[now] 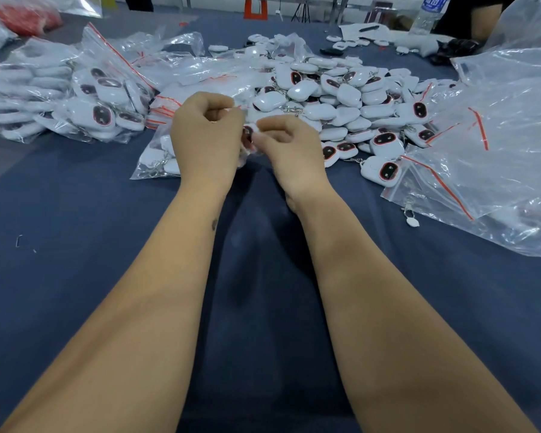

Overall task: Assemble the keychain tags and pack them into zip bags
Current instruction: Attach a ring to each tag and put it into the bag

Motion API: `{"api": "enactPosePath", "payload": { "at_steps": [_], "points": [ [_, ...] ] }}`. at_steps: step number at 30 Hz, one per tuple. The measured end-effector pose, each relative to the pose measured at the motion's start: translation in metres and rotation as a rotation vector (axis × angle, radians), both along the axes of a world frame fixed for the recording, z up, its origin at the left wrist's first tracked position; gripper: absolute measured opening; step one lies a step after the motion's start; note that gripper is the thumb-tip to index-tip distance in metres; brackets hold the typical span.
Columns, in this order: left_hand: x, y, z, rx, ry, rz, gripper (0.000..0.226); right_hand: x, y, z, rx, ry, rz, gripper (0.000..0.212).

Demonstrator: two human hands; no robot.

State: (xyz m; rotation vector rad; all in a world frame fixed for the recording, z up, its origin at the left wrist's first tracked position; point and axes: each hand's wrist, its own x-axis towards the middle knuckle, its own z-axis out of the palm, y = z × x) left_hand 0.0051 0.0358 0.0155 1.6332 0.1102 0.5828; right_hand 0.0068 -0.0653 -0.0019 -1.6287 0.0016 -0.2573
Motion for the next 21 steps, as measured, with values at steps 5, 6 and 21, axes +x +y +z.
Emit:
{"api": "enactPosePath", "payload": {
  "at_steps": [5, 6, 21],
  "points": [
    [-0.006, -0.005, -0.004, 0.28, -0.068, -0.024, 0.018, -0.008, 0.008, 0.001, -0.274, -0.031, 0.178, 0.026],
    [-0.005, -0.005, -0.006, 0.313, -0.067, -0.018, 0.018, -0.009, 0.008, 0.002, -0.291, -0.041, 0.15, 0.026],
    [0.004, 0.012, -0.021, 0.755, 0.113, 0.154, 0.036, -0.008, -0.015, 0.001, -0.908, 0.24, -0.501, 0.04]
  ]
}}
